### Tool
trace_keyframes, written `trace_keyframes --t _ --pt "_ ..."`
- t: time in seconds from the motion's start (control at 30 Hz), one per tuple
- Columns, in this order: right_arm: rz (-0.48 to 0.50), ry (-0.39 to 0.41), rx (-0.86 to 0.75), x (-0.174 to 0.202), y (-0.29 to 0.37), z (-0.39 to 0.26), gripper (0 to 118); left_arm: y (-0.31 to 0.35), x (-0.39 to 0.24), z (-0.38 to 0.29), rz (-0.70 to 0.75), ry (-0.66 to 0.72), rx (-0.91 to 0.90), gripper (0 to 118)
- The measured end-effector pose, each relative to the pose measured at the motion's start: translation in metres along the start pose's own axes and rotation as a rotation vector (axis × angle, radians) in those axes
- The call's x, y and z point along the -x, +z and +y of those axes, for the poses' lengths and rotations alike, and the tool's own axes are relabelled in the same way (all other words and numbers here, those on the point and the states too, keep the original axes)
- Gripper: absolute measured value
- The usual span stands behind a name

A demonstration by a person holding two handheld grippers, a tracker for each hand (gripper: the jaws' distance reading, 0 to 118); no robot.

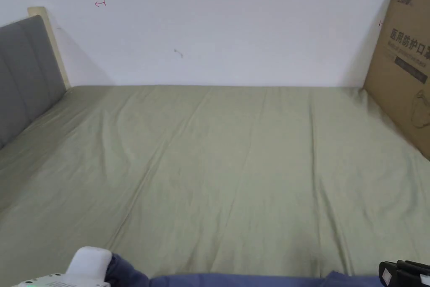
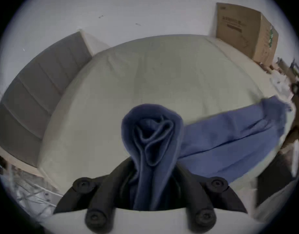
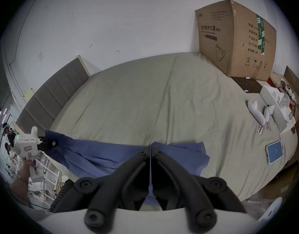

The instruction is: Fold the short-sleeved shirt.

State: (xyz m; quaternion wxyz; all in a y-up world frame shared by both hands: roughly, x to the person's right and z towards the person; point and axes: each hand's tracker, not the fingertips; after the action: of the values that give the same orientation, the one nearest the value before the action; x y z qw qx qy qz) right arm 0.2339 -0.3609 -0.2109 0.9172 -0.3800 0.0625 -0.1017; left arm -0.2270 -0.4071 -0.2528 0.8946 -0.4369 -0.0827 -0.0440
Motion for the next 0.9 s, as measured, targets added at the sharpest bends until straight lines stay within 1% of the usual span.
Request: trace_keyframes --t 0.03,0.07,0.1,0.17,0.2,0.23,0.27,0.33,0.37,0.43,0.5,0.53,0.6,0.63,0.67,0.7,0.73,0.77,0.8,0.9 --pt "0.003 -0.004 0.002 -0.001 -0.001 -0.001 0 0.002 -0.006 0.005 -0.084 0.042 -0.001 6" --pt "0.006 -0.009 0.002 -0.002 0.000 -0.002 0 0.002 -0.017 0.011 -0.217 0.129 0.004 6" --pt "0.008 -0.011 0.002 -0.003 0.001 -0.003 0 -0.001 -0.027 0.016 -0.324 0.182 0.023 6" --pt "0.008 -0.010 -0.002 -0.004 0.004 -0.004 0 -0.010 -0.050 0.025 -0.472 0.219 0.062 7" --pt "0.006 -0.009 -0.005 -0.005 0.005 -0.004 0 -0.017 -0.063 0.028 -0.501 0.220 0.065 10" --pt "0.005 -0.009 -0.006 -0.006 0.007 -0.004 0 -0.024 -0.075 0.031 -0.518 0.212 0.083 20" --pt "0.003 -0.009 -0.007 -0.008 0.008 -0.005 0 -0.033 -0.089 0.034 -0.535 0.192 0.101 44" --pt "0.000 -0.013 -0.007 -0.011 0.010 -0.005 0 -0.050 -0.109 0.037 -0.590 0.173 0.153 99" --pt "-0.002 -0.016 -0.006 -0.013 0.011 -0.005 0 -0.058 -0.117 0.038 -0.610 0.175 0.186 118" --pt "-0.005 -0.022 -0.005 -0.016 0.013 -0.005 0 -0.064 -0.129 0.037 -0.645 0.196 0.211 118" --pt "-0.007 -0.025 -0.007 -0.019 0.015 -0.006 0 -0.062 -0.126 0.039 -0.652 0.224 0.177 114" --pt "-0.008 -0.026 -0.009 -0.020 0.016 -0.006 0 -0.059 -0.123 0.039 -0.646 0.234 0.173 114" --pt "-0.009 -0.030 -0.011 -0.023 0.016 -0.005 0 -0.051 -0.112 0.041 -0.605 0.238 0.155 114" --pt "-0.008 -0.032 -0.010 -0.024 0.015 -0.005 0 -0.047 -0.106 0.041 -0.574 0.220 0.141 111" --pt "-0.008 -0.034 -0.009 -0.025 0.014 -0.005 0 -0.038 -0.097 0.042 -0.536 0.206 0.103 96" --pt "-0.010 -0.035 -0.008 -0.025 0.013 -0.005 0 -0.034 -0.092 0.042 -0.491 0.186 0.080 73" --pt "-0.010 -0.036 -0.008 -0.026 0.012 -0.005 0 -0.033 -0.089 0.042 -0.460 0.166 0.076 40" --pt "-0.009 -0.038 -0.008 -0.026 0.011 -0.005 0 -0.032 -0.088 0.040 -0.431 0.140 0.090 3" --pt "-0.006 -0.041 -0.008 -0.026 0.010 -0.004 0 -0.030 -0.087 0.039 -0.413 0.114 0.095 3" --pt "-0.001 -0.044 -0.011 -0.026 0.008 -0.004 0 -0.039 -0.096 0.033 -0.478 0.088 0.168 3"
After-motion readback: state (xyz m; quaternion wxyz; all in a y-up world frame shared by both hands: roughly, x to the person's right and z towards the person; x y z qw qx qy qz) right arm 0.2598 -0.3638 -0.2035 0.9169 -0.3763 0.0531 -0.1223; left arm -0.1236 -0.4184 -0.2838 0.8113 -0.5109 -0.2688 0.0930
